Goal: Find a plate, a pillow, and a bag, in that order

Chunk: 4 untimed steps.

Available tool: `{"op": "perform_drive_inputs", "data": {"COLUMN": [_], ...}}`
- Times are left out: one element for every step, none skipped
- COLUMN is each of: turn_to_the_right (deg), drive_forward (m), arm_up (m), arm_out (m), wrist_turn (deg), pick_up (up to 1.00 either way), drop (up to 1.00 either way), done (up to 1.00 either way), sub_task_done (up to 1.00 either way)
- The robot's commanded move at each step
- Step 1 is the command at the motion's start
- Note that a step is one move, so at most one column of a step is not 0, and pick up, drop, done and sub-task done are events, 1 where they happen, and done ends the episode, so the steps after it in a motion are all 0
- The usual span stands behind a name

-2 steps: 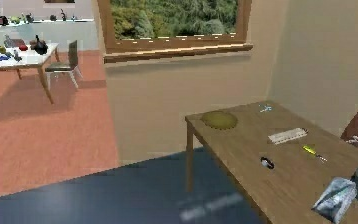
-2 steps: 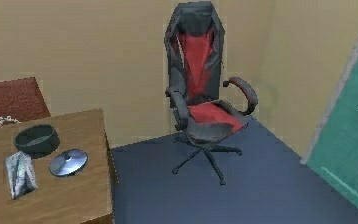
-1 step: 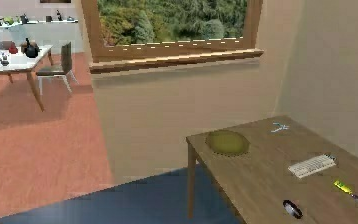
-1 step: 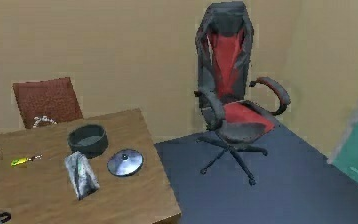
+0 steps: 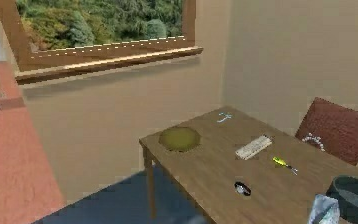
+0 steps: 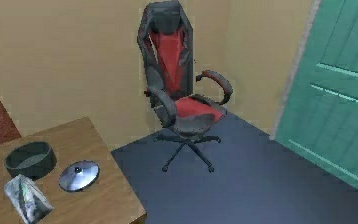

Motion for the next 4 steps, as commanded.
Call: {"op": "perform_drive_inputs", "data": {"turn_to_the_right": [0.0,45.0,45.0,45.0], "drive_forward": [0.00,0.00,0.00,0.00], "arm_up": [0.00,0.00,0.00,0.00], "arm_out": [0.00,0.00,0.00,0.00], "wrist_turn": [0.0,0.0,0.0,0.0], "pick_up": [0.00,0.00,0.00,0.00], "drop": [0.00,0.00,0.00,0.00], "done": [0.00,0.00,0.00,0.00], "sub_task_done": [1.00,0.00,0.00,0.00]}}
